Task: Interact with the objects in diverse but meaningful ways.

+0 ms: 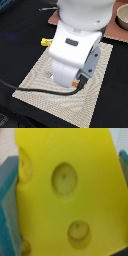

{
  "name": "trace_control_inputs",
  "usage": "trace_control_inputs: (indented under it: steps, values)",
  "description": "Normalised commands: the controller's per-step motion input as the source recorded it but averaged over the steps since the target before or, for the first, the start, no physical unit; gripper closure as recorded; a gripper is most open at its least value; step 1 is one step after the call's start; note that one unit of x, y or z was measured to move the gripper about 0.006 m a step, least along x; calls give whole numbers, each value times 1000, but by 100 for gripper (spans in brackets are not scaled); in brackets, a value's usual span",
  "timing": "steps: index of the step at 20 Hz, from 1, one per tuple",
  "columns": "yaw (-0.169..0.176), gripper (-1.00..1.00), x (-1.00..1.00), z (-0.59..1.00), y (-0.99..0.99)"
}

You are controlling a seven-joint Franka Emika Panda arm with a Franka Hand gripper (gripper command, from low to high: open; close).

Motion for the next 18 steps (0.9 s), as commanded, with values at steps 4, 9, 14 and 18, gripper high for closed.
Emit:
trace_control_inputs:
  steps: [4,9,14,18]
  values:
    - [19,100,-609,-611,544]
    - [17,100,-691,-606,379]
    - [0,100,-792,-503,117]
    - [3,100,-762,-409,0]
